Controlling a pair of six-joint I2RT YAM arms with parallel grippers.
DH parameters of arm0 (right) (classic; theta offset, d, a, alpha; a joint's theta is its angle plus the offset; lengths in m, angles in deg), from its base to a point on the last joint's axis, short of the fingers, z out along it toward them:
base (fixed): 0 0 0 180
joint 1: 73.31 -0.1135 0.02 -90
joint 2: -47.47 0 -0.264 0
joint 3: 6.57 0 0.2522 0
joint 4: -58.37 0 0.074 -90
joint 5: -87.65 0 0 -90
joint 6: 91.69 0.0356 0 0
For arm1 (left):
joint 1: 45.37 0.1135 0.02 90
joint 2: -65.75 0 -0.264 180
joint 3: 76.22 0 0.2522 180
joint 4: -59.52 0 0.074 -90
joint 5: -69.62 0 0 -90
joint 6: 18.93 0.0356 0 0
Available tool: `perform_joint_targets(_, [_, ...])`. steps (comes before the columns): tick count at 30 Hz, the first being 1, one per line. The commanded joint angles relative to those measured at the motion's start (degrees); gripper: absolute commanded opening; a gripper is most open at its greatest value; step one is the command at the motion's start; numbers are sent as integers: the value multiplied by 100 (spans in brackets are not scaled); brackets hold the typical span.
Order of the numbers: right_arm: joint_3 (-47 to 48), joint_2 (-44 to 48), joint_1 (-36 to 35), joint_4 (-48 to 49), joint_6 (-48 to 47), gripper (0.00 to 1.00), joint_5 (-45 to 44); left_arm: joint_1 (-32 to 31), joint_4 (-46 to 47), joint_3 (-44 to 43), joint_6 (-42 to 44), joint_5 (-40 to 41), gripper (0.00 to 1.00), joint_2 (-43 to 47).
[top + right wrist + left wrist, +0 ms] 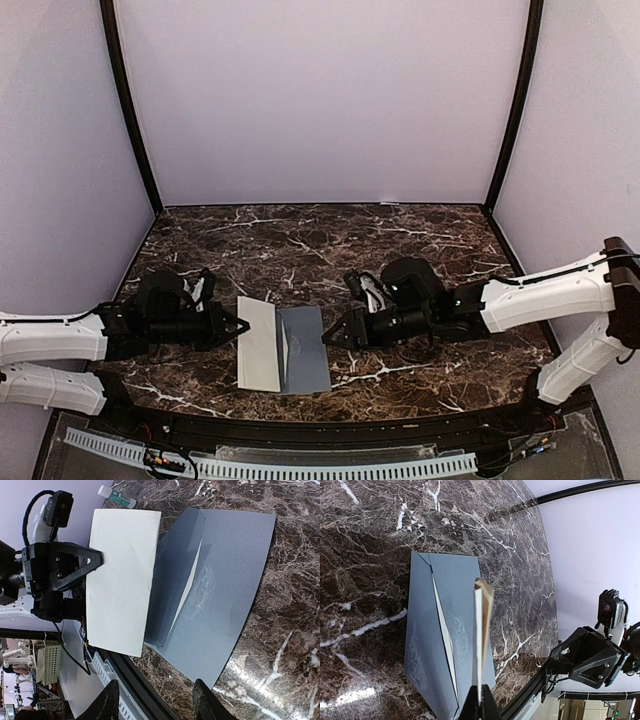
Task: Place the letter into the envelope and seal it
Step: Place the letter in the envelope.
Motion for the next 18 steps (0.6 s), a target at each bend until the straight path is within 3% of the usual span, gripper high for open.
perform_joint_targets(1, [373,-387,-49,298,119,47,-106,84,209,114,-65,123,0,-117])
perform_joint_targets(18, [813,-1477,-171,-35,119,48,-490,284,378,91,183,164,0,-980])
